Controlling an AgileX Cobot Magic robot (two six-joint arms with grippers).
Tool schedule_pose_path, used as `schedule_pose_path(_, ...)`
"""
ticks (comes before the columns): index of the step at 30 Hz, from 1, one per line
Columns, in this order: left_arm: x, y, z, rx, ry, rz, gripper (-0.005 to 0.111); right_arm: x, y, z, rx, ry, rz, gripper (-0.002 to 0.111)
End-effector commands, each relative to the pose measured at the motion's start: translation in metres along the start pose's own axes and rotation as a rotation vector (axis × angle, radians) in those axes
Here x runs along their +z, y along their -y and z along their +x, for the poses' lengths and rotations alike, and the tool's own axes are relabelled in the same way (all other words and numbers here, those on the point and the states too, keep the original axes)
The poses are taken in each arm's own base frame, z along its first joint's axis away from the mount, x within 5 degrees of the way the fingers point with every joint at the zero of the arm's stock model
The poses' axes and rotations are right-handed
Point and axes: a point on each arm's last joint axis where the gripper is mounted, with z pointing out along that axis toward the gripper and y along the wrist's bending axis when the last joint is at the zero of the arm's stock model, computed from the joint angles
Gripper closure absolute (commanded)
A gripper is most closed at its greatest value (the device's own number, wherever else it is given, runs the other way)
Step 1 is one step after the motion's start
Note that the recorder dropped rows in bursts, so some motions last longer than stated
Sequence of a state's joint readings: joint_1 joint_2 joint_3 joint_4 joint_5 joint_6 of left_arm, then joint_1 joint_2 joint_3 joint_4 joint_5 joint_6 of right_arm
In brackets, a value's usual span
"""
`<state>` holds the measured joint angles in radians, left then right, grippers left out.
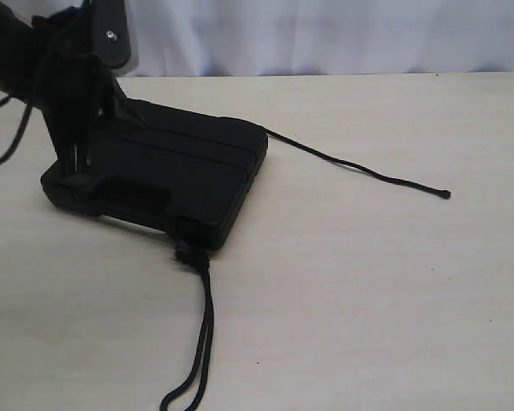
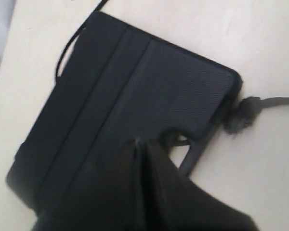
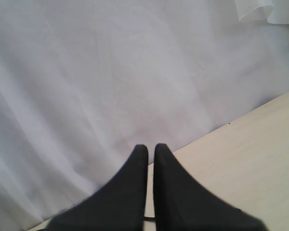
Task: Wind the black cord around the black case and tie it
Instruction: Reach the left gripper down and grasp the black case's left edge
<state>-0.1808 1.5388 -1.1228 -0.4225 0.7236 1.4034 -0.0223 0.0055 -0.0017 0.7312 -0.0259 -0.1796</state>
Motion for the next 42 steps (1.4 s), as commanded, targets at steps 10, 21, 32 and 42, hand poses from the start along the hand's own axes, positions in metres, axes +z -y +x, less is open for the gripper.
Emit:
schedule_pose_path(10,0.071,0.029,0.016,0.065,-0.15,0.363,0.067,0.0,0.0,0.001,-0.048,-0.002,-0.004,0.104)
schedule_pose_path(21,0.123,0.032,0.037,0.386,-0.304,0.346,0.068,0.0,0.0,0.001,-0.05,-0.004,-0.005,0.104)
schedule_pose_path(32,0.124,0.022,0.037,0.476,-0.328,0.259,0.068,0.0,0.0,0.0,-0.057,0.002,-0.003,0.104)
schedule_pose_path(42,0.118,0.011,0.026,0.464,-0.265,0.119,0.068,0.0,0.0,0.0,-0.077,0.005,-0.003,0.104)
